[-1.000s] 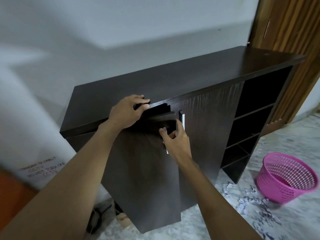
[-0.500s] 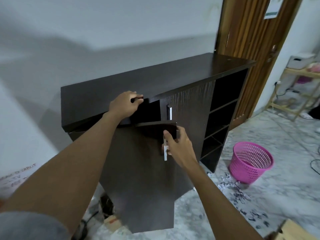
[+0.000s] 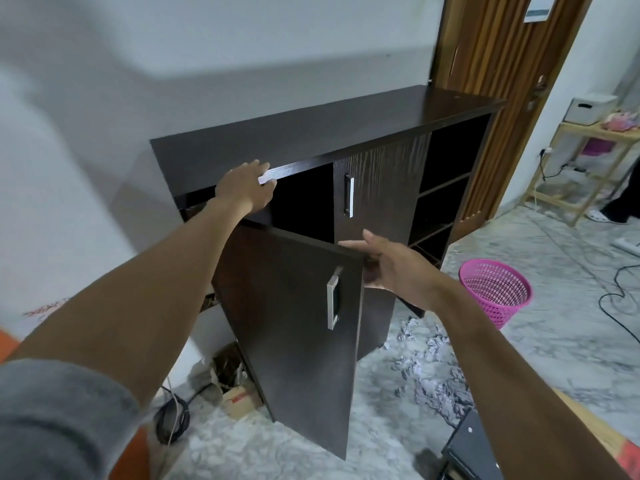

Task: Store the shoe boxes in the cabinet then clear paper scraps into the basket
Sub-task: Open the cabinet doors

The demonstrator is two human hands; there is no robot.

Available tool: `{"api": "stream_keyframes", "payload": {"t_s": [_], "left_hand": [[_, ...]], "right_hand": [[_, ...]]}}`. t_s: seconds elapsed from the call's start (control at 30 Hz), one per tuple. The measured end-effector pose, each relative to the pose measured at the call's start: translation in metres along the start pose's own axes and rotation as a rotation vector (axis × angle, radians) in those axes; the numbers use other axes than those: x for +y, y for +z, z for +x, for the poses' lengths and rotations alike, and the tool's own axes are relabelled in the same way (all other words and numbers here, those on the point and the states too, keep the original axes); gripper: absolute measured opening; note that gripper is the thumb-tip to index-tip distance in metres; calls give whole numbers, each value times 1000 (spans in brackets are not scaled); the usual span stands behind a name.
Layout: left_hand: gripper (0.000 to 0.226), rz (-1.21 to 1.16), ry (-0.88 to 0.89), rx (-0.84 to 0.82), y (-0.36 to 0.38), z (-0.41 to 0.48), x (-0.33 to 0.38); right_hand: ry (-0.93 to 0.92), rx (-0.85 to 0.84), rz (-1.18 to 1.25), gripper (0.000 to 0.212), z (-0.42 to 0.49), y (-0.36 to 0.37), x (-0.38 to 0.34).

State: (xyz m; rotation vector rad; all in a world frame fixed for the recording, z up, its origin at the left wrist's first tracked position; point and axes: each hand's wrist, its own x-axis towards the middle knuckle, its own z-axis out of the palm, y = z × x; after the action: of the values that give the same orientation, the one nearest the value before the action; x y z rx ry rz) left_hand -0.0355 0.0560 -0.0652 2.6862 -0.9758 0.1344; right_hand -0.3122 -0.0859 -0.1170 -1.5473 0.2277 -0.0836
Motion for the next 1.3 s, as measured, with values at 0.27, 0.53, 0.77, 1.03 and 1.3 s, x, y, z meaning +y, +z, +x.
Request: {"api": "stream_keyframes", "payload": {"t_s": [0.27, 0.53, 0.77, 1.03, 1.3], "left_hand": [[47, -3, -28, 52, -19, -47, -27], [61, -56, -20, -6, -21, -53, -38], [58, -22, 3, 28, -20, -53, -36], [57, 49, 9, 28, -12, -22, -15], [50, 30, 24, 29, 20, 54, 49]], "right_hand": [[117, -290, -13, 48, 21, 67, -5], [65, -325, -80, 64, 27, 118, 2], [7, -325, -188, 51, 26, 128, -1], [-163, 197, -237, 35, 69, 55, 10], [-164, 491, -371, 50, 159, -66, 16]]}}
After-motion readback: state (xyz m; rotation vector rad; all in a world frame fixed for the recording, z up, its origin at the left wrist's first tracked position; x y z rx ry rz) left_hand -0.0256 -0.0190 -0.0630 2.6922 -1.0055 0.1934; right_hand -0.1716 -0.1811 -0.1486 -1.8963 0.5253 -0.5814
